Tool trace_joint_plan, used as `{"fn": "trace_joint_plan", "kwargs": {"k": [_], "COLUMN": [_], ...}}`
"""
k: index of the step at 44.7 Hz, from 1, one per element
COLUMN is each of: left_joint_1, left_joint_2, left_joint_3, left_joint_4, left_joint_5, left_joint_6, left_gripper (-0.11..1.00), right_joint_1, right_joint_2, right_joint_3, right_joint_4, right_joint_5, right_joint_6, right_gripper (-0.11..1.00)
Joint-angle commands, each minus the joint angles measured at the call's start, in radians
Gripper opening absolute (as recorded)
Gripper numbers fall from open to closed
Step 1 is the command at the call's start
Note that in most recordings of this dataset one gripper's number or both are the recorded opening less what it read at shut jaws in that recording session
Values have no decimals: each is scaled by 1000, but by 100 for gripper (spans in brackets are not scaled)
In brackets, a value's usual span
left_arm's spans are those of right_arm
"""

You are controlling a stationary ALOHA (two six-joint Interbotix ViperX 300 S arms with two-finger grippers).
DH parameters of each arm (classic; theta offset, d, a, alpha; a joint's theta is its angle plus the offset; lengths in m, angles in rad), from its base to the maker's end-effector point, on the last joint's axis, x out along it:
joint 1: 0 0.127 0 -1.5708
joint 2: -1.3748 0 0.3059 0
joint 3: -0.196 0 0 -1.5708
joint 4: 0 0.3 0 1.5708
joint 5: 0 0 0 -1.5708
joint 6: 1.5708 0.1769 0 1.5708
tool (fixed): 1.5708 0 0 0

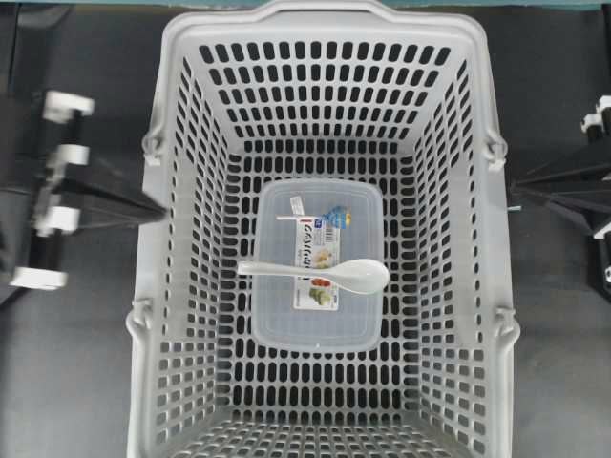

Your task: Pick up the chinese spoon from the shopping basket with the left arm.

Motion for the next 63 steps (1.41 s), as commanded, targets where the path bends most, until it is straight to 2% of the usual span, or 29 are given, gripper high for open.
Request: {"fn": "trace_joint_plan", "kwargs": {"k": [1,3,6,11,14,16,20,23,33,36,50,63], "left_joint_1": [-11,-17,-23,-25,-26,-26,-26,-26,-54,-57,-55,-23], "left_joint_2": [87,130,196,290,348,383,440,488,650,701,887,922], "left_joint_3": [-110,-150,-210,-284,-330,-359,-402,-437,-541,-563,-604,-583], "left_joint_4": [5,5,5,3,5,5,5,5,5,5,5,3], "left_joint_5": [52,83,135,202,245,264,276,279,348,365,373,367], "left_joint_6": [3,2,2,-8,-11,-11,-9,-15,-20,-15,-32,-38], "left_gripper": [0,0,0,0,0,0,2,12,78,89,87,86], "right_joint_1": [2,0,2,0,-2,-3,-3,-3,-3,-3,-3,-3], "right_joint_2": [5,3,3,2,2,2,2,2,-6,-6,-6,-8], "right_joint_3": [-20,-21,-21,-26,-28,-28,-28,-28,-28,-28,-28,-28], "right_joint_4": [3,3,3,3,3,5,3,3,3,3,3,3], "right_joint_5": [0,2,2,2,2,2,0,-2,2,2,2,2], "right_joint_6": [0,0,0,0,-2,-2,-3,-3,-3,-3,-5,-3], "right_gripper": [3,8,21,49,62,66,66,66,66,66,66,66]}}
